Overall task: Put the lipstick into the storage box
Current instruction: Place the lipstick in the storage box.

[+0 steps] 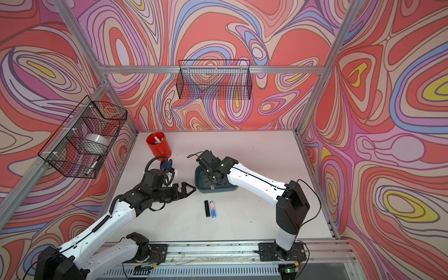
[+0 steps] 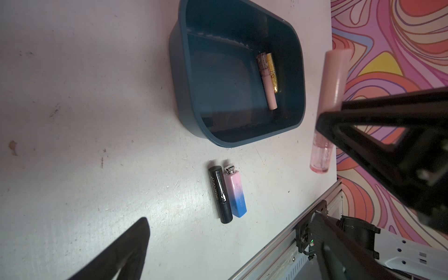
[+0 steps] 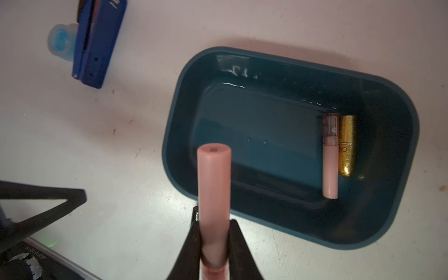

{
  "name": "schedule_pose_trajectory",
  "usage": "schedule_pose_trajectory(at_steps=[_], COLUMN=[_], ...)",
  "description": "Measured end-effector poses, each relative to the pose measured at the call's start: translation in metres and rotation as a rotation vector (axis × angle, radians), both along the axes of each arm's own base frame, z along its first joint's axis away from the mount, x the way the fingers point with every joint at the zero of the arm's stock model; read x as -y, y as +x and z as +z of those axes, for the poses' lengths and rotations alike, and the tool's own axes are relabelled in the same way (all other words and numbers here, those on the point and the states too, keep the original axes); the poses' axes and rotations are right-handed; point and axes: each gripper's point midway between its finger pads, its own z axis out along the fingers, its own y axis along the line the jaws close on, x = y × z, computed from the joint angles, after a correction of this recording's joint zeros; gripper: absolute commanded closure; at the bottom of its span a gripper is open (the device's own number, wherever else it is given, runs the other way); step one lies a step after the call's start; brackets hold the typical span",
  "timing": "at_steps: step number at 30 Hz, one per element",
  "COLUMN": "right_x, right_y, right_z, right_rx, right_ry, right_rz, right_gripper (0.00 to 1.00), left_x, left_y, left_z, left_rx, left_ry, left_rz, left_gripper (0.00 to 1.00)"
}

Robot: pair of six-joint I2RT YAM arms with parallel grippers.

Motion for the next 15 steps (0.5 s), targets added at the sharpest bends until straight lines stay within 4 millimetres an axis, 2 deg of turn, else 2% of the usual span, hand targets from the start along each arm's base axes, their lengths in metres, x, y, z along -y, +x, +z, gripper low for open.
schedule_pose_trajectory(at_steps=[5, 7, 15], right_x=[0.036, 0.045, 0.051], right_y=[0.039, 0.049, 0.062], right_z=[-0.028, -0.041, -0.092], right_rx=[-0.043, -0.064, -0.150], right_ry=[-0.045, -0.061, -0.097], right_rz=[-0.063, -0.071, -0.045], right_gripper=[0.81, 0.81, 0.82], left_x=[0.001, 0.001, 0.006], left_y=[0.003, 0.005, 0.018], left_z=[0.000, 0.000, 0.007], left_rx=[0.000, 0.004, 0.019], left_ry=[0.009, 0.016, 0.030], left_rz=[-0.005, -0.007, -0.022], left_gripper=[0.00, 0.00, 0.00])
